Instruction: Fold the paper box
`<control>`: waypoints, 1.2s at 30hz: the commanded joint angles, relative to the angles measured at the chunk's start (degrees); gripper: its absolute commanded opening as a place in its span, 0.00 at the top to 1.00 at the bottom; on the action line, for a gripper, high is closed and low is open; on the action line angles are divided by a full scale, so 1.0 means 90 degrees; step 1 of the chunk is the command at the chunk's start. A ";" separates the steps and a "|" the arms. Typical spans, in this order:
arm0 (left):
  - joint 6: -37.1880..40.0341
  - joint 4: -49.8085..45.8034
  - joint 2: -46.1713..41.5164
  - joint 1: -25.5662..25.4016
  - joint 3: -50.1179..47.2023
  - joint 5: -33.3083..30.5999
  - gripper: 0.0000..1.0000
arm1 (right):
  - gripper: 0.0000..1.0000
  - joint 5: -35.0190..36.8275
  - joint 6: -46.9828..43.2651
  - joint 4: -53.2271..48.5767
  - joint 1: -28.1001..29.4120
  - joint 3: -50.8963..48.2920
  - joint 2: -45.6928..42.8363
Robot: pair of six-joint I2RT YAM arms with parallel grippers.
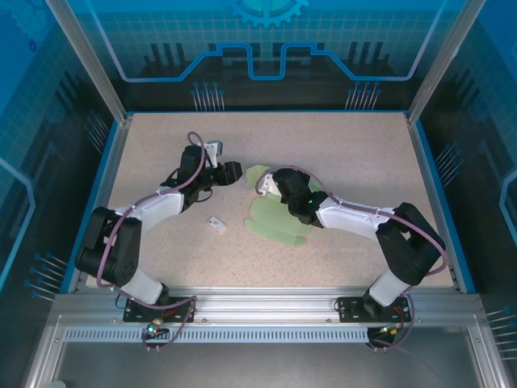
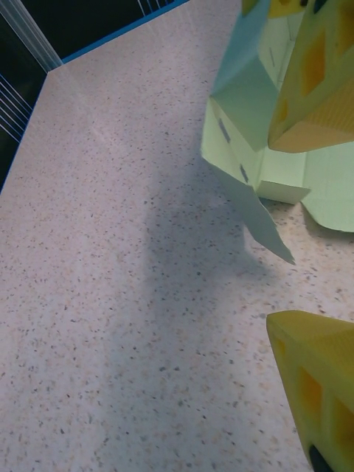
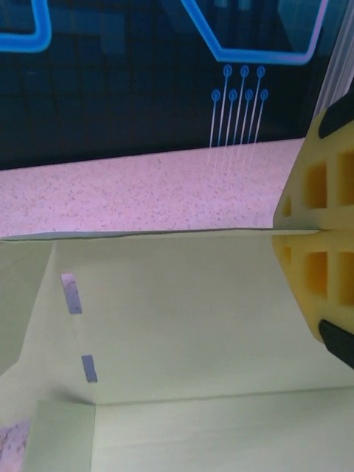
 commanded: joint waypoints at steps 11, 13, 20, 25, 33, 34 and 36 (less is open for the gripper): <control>0.0146 -0.1247 0.1585 0.0213 0.1586 -0.0524 0.42 | 0.95 0.0349 -0.1621 0.2999 0.0073 -0.0792 0.0772; 0.0196 -0.1347 0.1772 0.0214 0.1736 -0.0541 0.42 | 0.95 0.0341 -0.1655 0.3117 0.0082 -0.0832 0.0807; 0.0363 -0.1768 0.2373 0.0205 0.2224 -0.0144 0.42 | 0.95 0.0307 -0.1652 0.3171 0.0070 -0.0869 0.0801; 0.0435 -0.1375 0.2454 0.0142 0.2032 0.0488 0.43 | 0.95 0.0251 -0.1567 0.3114 0.0024 -0.0881 0.0718; 0.0666 -0.0522 0.2314 -0.0152 0.1454 0.1136 0.44 | 0.95 0.0166 -0.1380 0.2950 -0.0090 -0.0884 0.0550; 0.0691 -0.0445 0.2275 -0.0206 0.1386 0.1169 0.44 | 0.95 0.0161 -0.1359 0.2913 -0.0093 -0.0882 0.0528; 0.0756 -0.0274 0.2178 -0.0318 0.1249 0.1190 0.44 | 0.95 0.0152 -0.1322 0.2884 -0.0110 -0.0885 0.0505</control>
